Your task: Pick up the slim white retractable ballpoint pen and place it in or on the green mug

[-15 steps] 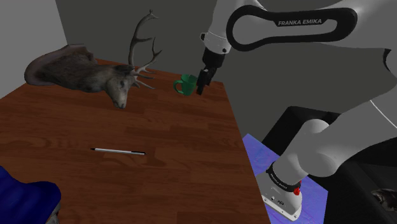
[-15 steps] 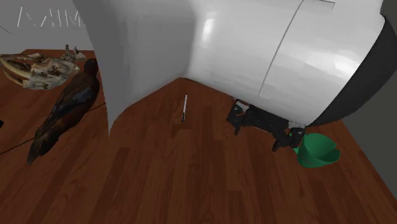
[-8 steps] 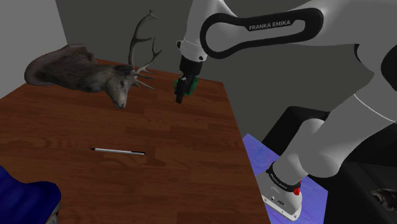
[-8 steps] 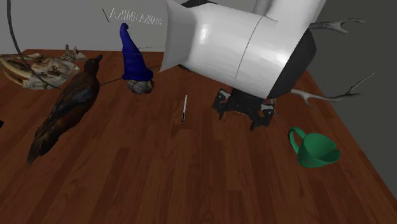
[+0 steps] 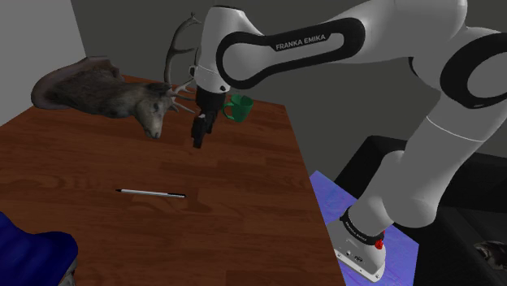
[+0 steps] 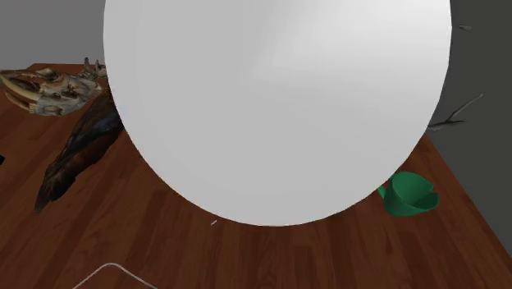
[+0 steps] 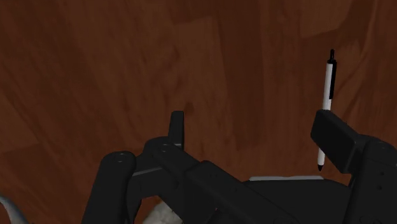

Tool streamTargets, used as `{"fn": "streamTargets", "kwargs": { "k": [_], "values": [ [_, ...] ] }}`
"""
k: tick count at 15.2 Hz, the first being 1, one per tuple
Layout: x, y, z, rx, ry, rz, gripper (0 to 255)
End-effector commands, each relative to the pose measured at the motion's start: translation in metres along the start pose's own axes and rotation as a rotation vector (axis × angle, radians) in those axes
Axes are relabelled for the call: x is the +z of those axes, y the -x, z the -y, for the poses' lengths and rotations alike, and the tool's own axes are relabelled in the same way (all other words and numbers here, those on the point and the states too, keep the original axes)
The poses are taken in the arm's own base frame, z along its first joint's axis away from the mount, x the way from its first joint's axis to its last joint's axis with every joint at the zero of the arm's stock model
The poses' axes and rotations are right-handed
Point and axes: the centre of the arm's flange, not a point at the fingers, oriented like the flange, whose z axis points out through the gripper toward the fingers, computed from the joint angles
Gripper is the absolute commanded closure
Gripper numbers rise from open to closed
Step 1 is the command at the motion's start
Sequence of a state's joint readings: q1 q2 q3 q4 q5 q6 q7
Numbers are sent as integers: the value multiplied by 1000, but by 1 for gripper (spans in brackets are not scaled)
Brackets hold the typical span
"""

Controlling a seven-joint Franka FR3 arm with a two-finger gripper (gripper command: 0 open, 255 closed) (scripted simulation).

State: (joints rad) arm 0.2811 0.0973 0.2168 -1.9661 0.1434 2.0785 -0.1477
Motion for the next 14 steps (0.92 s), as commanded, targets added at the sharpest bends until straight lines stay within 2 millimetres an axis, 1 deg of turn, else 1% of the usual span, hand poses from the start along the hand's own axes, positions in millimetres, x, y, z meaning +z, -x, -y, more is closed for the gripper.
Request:
{"fn": "streamTargets", "kwargs": {
  "k": [1,6,12,13,14],
  "values": [
    [10,-19,18,-31,-21,2,0],
    [38,-59,56,-108,-71,7,0],
    [68,-103,108,-199,-131,14,0],
    [72,-109,116,-212,-139,15,0],
    [78,-108,116,-212,-139,15,0]
  ]
}}
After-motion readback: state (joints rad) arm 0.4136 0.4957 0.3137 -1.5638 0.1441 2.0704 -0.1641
